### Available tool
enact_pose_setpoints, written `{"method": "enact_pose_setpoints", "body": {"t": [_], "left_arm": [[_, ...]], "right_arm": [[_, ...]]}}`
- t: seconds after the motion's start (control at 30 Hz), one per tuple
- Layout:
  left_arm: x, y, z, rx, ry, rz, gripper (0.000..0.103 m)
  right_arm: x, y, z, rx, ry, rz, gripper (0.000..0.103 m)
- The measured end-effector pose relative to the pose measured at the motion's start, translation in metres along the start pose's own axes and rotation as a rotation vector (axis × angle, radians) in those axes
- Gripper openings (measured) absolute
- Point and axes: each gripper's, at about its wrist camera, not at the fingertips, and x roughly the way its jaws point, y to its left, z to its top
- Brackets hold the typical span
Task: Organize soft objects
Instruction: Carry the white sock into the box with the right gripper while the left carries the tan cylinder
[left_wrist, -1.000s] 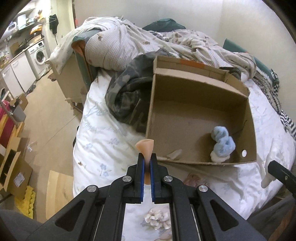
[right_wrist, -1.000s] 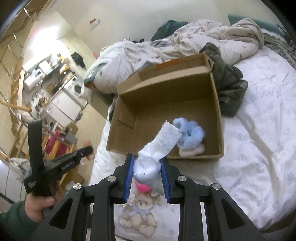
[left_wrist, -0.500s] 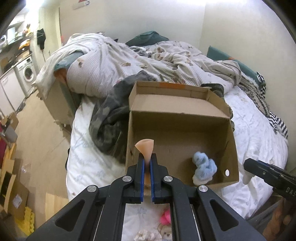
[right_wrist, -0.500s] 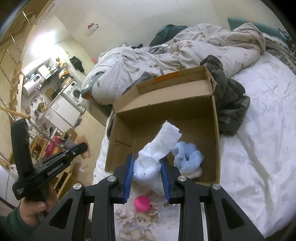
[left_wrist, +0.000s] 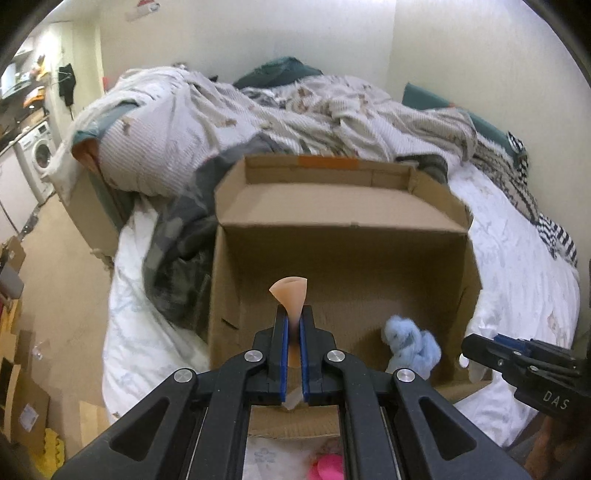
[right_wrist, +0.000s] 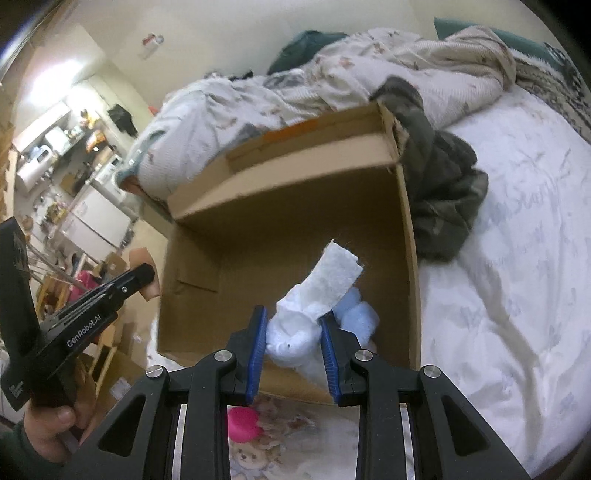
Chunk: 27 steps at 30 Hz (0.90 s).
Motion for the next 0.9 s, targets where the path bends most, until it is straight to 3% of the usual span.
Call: {"method": "enact_pose_setpoints", "body": {"t": [0.23, 0.9], "left_arm": [[0.031, 0.003, -0.008, -0.019, 0.094, -0.036, 0.005], [0.053, -0.005, -0.018, -0.01, 0.147, -0.032, 0.008]], "right_arm": [[0.025, -0.003, -0.002, -0.01, 0.074, -0.04, 0.03], [0.058, -0.001, -0.006, -0.009, 0.195, -0.077, 0.03]]}}
